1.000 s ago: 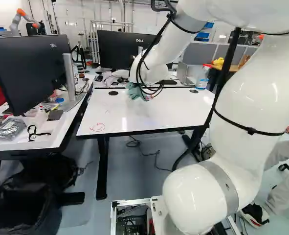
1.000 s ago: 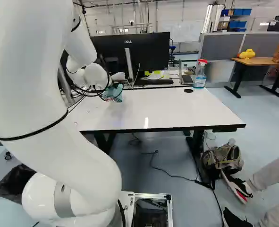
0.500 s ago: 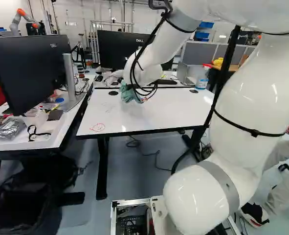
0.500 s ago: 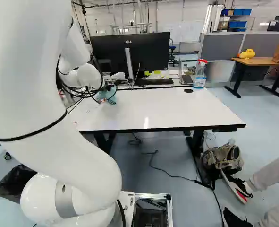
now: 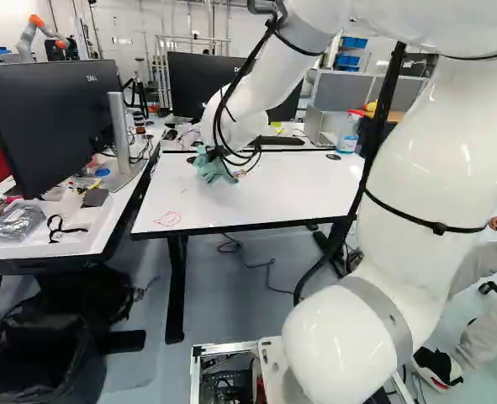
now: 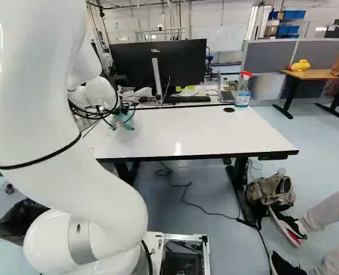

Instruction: Clean the table with the green towel

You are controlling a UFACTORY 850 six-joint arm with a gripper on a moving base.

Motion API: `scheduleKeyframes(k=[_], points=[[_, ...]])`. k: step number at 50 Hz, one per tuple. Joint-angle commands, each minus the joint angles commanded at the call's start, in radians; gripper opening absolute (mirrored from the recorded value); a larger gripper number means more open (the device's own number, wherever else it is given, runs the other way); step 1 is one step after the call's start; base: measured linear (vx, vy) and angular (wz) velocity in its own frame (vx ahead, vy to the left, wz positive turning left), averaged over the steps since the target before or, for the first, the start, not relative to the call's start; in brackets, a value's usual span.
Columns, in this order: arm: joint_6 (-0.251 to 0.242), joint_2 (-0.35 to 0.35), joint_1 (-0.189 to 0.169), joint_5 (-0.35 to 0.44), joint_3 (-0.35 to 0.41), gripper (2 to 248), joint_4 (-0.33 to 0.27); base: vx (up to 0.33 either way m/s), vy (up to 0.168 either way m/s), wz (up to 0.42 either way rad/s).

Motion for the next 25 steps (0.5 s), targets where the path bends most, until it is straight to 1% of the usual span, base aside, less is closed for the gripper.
scheduleKeyframes(k=[25], points=[[0.000, -0.035, 0.049, -0.088, -0.038, 42, 0.000, 0.000, 0.000, 0.000]])
